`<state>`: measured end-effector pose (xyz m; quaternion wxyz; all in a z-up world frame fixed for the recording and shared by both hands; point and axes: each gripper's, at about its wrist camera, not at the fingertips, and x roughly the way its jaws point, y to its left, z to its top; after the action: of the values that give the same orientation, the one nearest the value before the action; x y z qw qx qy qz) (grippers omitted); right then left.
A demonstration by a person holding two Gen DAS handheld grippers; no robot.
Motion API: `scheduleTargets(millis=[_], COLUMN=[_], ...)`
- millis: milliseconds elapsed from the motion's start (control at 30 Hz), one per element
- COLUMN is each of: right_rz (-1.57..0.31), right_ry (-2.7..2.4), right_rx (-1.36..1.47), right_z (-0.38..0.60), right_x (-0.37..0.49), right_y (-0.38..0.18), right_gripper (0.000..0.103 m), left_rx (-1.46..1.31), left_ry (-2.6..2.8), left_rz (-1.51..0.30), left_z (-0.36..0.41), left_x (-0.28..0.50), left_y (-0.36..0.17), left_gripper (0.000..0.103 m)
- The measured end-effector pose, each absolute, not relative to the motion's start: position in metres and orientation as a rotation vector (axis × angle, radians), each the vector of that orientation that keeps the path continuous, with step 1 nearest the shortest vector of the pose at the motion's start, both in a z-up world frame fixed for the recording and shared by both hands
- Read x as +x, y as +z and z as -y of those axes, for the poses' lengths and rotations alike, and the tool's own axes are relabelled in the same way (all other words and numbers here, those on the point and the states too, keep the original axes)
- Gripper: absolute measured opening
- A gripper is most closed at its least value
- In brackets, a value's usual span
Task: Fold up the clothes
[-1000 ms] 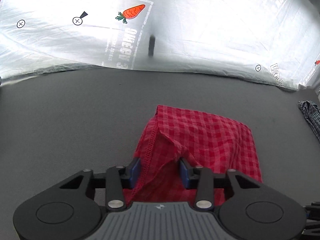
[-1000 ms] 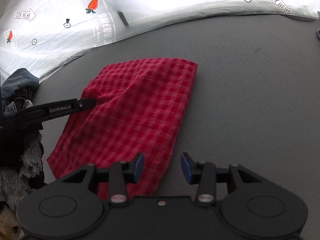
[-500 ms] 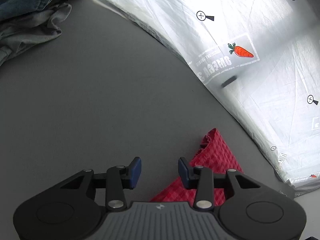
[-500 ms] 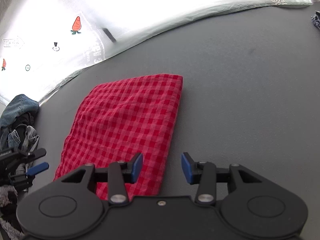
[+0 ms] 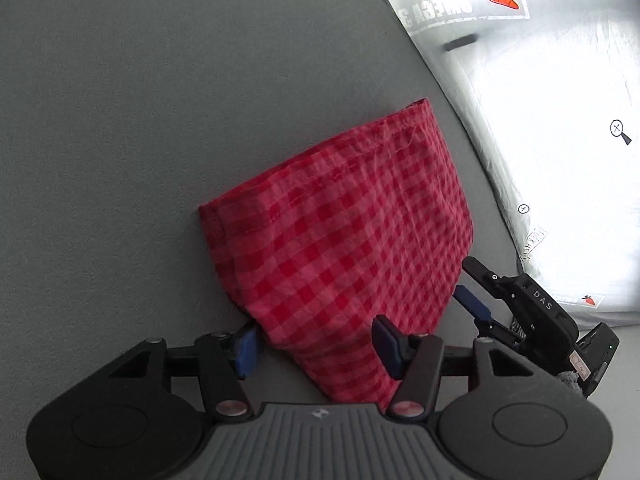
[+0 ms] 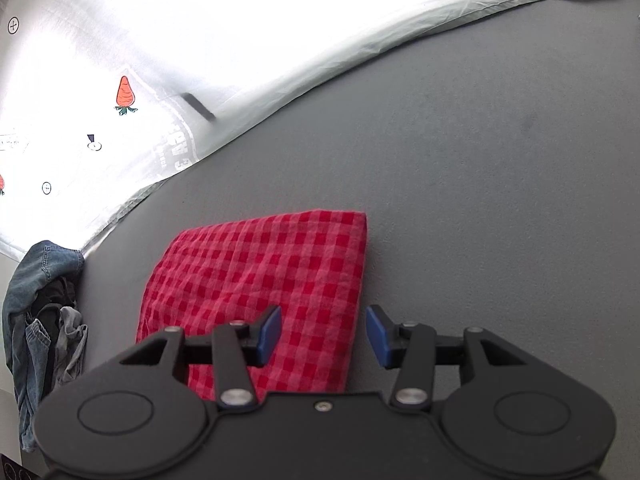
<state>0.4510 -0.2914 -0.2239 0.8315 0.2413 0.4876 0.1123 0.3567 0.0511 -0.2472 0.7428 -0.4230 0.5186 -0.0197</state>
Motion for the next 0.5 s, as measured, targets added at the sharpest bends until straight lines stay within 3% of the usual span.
scheduleTargets(millis=[433, 467, 500], right_rz=[-1.019, -1.020, -1.022], right_ry=[0.262, 0.274, 0.285], right_rx=[0.488, 0.495, 0.493], right_z=[0.270, 0.270, 0.269], right_x=[0.494, 0.494, 0.493], right_y=[-0.231, -0.231, -0.231], right_gripper=[0.051, 0.047, 0.037], left_rx=[-0.899, -0.904, -0.910], left_ry=[0.046, 0.057, 0.062], left_rz=[-1.054, -1.049, -1.046], left_z=[-0.054, -0.056, -0.057], left_x=[0.383, 0.382, 0.381], left_y=[-0.242, -0.241, -0.241], left_gripper=[0.059, 0.059, 0.059])
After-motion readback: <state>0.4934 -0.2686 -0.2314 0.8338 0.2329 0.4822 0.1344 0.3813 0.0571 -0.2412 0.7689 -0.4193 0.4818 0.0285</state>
